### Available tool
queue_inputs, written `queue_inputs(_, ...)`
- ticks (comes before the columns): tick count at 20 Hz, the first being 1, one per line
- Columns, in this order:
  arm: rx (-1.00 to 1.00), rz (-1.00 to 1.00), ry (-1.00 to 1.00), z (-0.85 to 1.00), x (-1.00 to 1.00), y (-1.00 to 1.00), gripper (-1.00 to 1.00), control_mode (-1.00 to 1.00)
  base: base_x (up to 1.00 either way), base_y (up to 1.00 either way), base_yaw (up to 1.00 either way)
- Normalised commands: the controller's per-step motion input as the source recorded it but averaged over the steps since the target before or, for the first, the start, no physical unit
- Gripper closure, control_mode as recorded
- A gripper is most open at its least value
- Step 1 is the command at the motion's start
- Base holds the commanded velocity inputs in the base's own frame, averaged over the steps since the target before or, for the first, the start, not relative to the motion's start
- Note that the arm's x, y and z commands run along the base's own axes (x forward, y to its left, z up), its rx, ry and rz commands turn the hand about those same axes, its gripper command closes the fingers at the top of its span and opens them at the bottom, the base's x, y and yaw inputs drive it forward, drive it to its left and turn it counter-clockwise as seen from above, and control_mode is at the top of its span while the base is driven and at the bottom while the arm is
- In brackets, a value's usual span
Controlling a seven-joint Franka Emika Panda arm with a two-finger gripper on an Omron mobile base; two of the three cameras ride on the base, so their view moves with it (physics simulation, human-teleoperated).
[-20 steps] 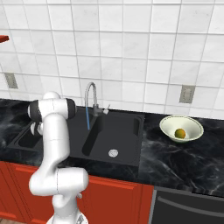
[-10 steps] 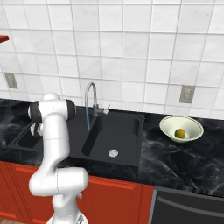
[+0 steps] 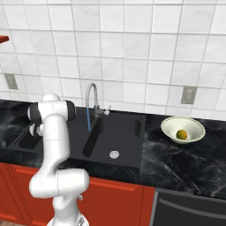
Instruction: Pick the avocados from the sink and place them in one bowl. Place the orange in the other bowl. Then turn off the sink faucet.
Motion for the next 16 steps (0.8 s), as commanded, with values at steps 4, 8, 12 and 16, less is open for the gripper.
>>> queue_inputs(4,0.0,-0.02,-0.11,0.52,-0.17,0.0,1.0,-1.0,0.0,0.0,0.0)
queue_inputs(8,0.0,-0.04,-0.08,0.66,-0.22,-0.01,1.0,-1.0,0.0,0.0,0.0)
queue_inputs(12,0.0,-0.04,-0.12,0.76,-0.24,0.0,1.0,-1.0,0.0,0.0,0.0)
queue_inputs(16,0.0,-0.04,-0.14,0.84,-0.17,0.0,1.0,-1.0,0.0,0.0,0.0)
